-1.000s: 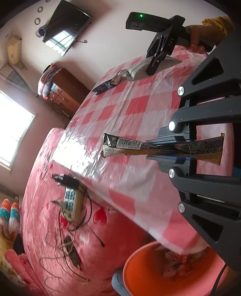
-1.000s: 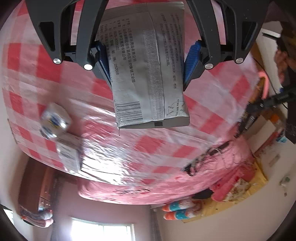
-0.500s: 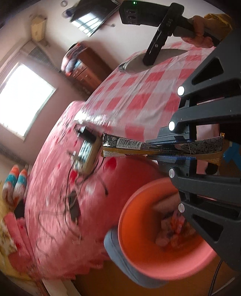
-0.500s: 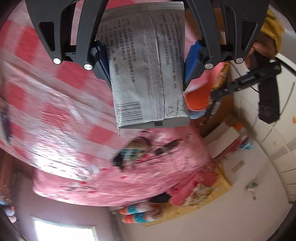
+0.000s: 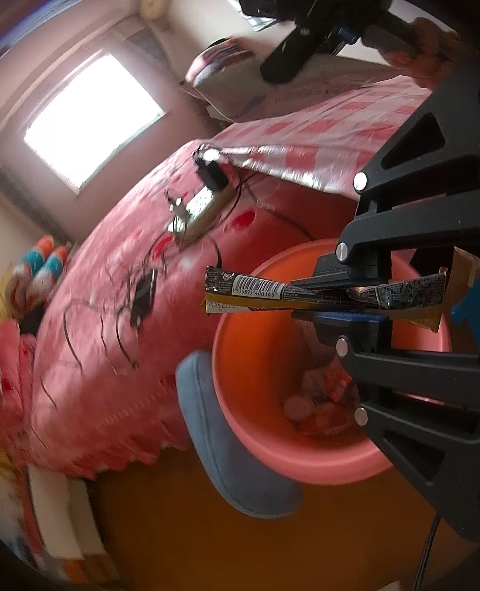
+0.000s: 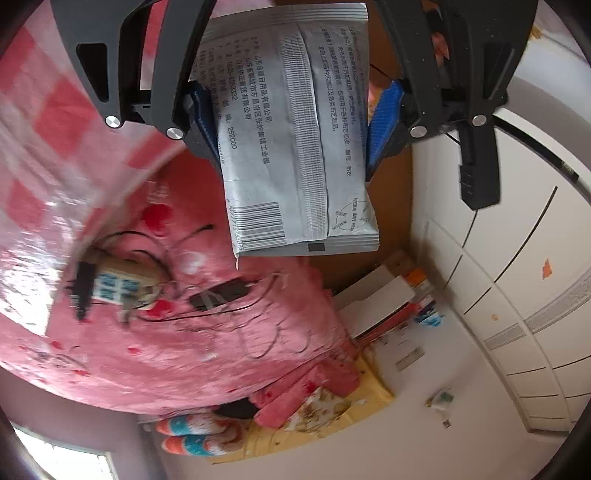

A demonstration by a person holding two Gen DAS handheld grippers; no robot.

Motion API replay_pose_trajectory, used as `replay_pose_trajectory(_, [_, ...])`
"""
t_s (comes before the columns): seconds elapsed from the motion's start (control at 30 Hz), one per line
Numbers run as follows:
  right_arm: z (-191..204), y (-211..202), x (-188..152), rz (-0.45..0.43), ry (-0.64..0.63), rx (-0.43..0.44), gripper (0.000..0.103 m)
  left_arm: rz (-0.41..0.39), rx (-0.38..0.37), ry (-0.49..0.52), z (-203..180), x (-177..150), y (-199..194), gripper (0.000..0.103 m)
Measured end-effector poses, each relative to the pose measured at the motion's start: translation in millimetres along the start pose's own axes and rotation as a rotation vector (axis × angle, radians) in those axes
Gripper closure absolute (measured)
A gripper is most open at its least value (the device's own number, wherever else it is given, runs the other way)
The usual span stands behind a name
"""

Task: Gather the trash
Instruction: 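Open both tools over the orange bucket to drop the wrapper and packet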

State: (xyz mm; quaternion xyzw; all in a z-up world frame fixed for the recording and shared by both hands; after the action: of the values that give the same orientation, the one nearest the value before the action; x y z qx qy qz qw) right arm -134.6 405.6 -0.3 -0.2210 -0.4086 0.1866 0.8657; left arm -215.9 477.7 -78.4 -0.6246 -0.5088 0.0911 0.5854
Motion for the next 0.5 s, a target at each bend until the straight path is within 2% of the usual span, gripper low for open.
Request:
replay_pose_trajectory(0.03, [4.9,8.1,1.3,0.008,-0.009,0.008,0.032,0.007,0.012,-0.012,4.4,-0.9,4.0,0.092])
replay_pose_trajectory(0.07, [9.0,17.3,1.4,0.020,-0.020,0.016,0.027,0.011,0.031,-0.022,10.0,-1.0,7.6,0.088])
replay_pose_trajectory(0.1, [10.6,26.5,0.8,0.032,-0.023,0.009,0.017,0.015,0.047,-0.031,14.5,-1.2,10.1,0.083])
replay_pose_trajectory(0.13, [9.7,30.8,-0.5,0.036,-0.018,0.003,0.013,0.021,0.064,-0.051,21.4,-0.8,13.5,0.067])
replay_pose_trajectory(0.17, [8.9,34.6,-2.7,0.039,-0.004,0.011,0.013,0.022,0.073,-0.066,26.1,-1.0,14.6,0.057])
replay_pose_trajectory(0.2, [7.4,33.2,-5.1,0.037,0.002,0.016,0.013,0.019,0.086,-0.076,30.3,-0.6,15.3,0.055])
replay_pose_trajectory(0.27, [1.4,28.6,-8.4,0.023,0.009,-0.009,0.012,0.016,0.111,-0.084,37.0,0.3,17.0,0.044])
replay_pose_trajectory(0.5, [-26.9,-14.6,-12.2,-0.068,0.022,-0.119,0.011,0.012,0.123,-0.079,34.7,3.2,18.0,0.037])
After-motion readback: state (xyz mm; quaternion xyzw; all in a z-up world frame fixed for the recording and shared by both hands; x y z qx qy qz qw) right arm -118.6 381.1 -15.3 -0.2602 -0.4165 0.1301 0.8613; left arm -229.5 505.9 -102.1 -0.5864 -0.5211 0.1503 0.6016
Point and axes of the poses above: each gripper's, at about its wrist camera, not at the fingertips, and y roughly the way its jaws point, z to its left, x to its top, the point moved 8 cm from there along y, roughly the way its jaws point, and after that the axes turned 15 degrees about x, right-handed, at the moved point
